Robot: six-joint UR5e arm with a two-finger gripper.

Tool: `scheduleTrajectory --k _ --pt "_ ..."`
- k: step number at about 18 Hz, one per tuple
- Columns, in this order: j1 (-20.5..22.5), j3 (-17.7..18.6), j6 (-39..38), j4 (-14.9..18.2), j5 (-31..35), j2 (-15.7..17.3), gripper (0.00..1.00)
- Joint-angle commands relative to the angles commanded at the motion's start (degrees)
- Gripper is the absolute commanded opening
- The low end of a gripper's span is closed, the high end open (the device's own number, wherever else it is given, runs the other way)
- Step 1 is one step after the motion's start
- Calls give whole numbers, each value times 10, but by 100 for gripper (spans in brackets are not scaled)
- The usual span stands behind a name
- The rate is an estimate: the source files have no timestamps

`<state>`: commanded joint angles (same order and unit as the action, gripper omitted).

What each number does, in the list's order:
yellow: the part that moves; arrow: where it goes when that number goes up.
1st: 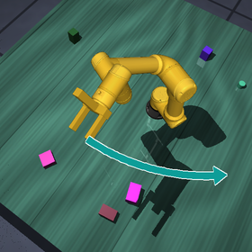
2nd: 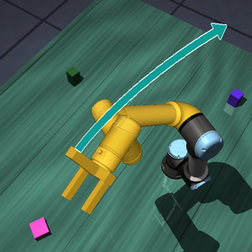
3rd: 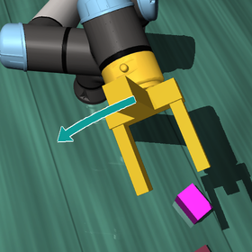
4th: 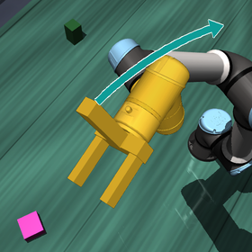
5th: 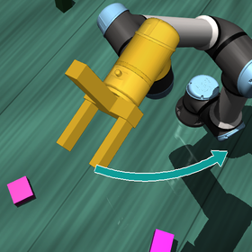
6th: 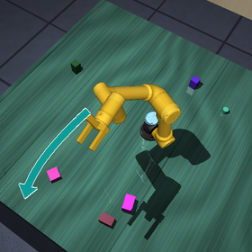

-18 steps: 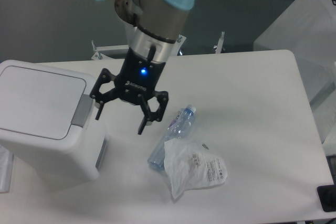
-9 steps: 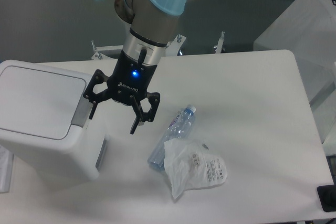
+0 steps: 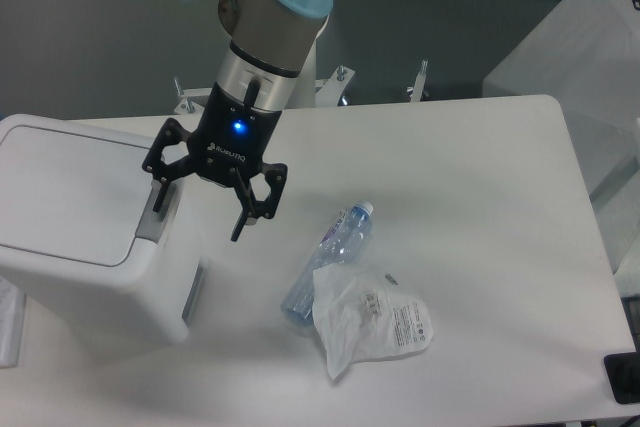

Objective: Open the trash can
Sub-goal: 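Press the gripper finger down on the lid's grey panel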

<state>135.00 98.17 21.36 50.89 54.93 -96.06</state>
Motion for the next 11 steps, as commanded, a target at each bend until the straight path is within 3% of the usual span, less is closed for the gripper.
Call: scheduleTrajectory --k 11 --pt "0 -1 0 -8 0 -3 100"
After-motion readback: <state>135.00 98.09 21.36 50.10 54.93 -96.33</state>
